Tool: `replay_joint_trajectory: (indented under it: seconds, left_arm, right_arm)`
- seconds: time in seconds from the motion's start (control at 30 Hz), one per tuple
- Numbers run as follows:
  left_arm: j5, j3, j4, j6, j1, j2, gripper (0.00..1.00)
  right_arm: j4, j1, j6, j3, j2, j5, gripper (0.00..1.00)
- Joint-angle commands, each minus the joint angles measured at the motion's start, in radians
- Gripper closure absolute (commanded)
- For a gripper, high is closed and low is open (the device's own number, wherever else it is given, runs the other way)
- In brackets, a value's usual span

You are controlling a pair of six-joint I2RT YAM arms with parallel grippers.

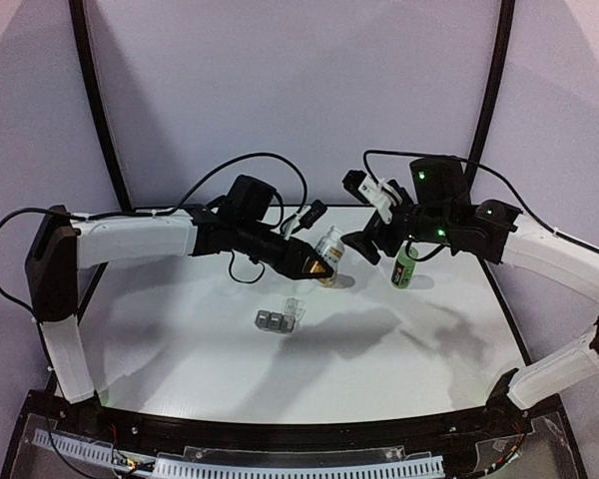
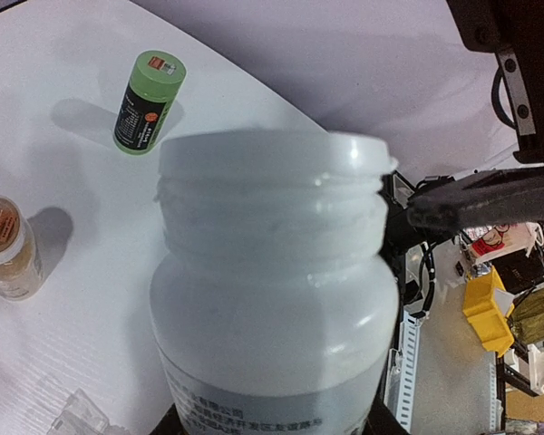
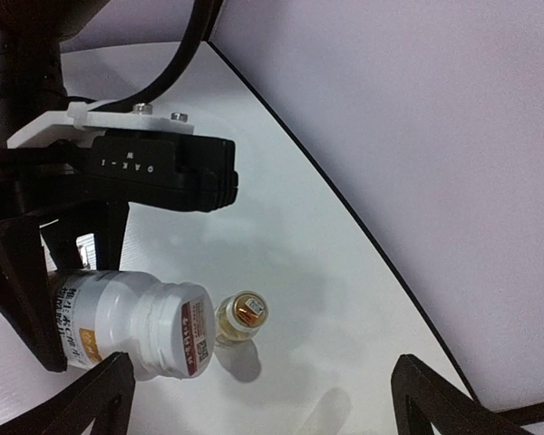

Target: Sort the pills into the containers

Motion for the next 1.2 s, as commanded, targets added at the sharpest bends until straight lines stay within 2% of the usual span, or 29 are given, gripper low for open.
replay_joint_trajectory:
  seconds: [0.0, 0.23, 0.83, 1.17]
  left_arm:
    - [0.02, -0.013, 0.017, -0.001, 0.001, -0.068, 0.99]
    - [0.027, -0.013, 0.01, 0.022, 0.0, -0.076, 0.99]
    - [0.026, -0.02, 0.016, -0.01, 0.0, -0.076, 0.99]
    - [0.046, -0.031, 0.018, -0.003, 0.0, -0.085, 0.99]
  right_arm:
    - [0.023, 0.016, -0.017, 0.042, 0.01, 0.082, 0.01]
    - [0.001, 0.016, 0.001, 0.068, 0.04, 0.117, 0.01]
    - [-0.064, 0.024, 0.052, 0.096, 0.022, -0.002, 0.02]
    - [-0.078, 0.024, 0.074, 0.111, 0.06, 0.1, 0.01]
